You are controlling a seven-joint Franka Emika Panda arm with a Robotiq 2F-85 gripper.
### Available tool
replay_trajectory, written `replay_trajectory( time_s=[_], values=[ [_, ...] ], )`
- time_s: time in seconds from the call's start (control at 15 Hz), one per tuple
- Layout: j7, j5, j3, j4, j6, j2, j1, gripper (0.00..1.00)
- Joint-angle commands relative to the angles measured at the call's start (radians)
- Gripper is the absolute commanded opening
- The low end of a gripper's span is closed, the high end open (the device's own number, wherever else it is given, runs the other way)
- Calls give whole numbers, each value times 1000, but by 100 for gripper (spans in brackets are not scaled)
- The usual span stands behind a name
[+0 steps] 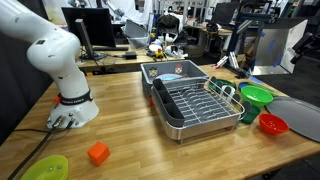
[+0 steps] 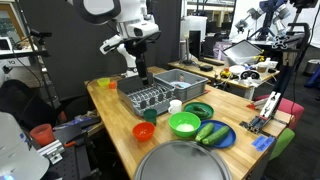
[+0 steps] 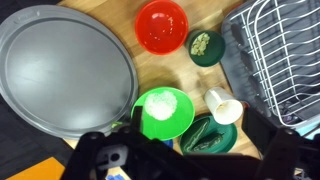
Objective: Pick up the cucumber and put it on the gray tray
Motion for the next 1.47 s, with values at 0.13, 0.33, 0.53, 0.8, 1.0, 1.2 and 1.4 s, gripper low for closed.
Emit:
replay_trajectory(
  time_s=[0.13, 0.33, 0.53, 0.8, 1.0, 1.2, 1.4],
  values=[
    [-108, -31, -60, 213, -52, 228, -8, 100],
    [-114, -22, -78, 223, -32, 244, -2, 100],
    [-117, -22, -82, 247, -37, 272, -1, 100],
    [-116, -22, -81, 239, -38, 256, 2, 100],
    [-87, -49, -86, 256, -11, 286, -6, 100],
    [-51, -146, -105, 297, 60, 365, -20, 100],
    [-41, -229, -139, 377, 128, 492, -20, 100]
  ],
)
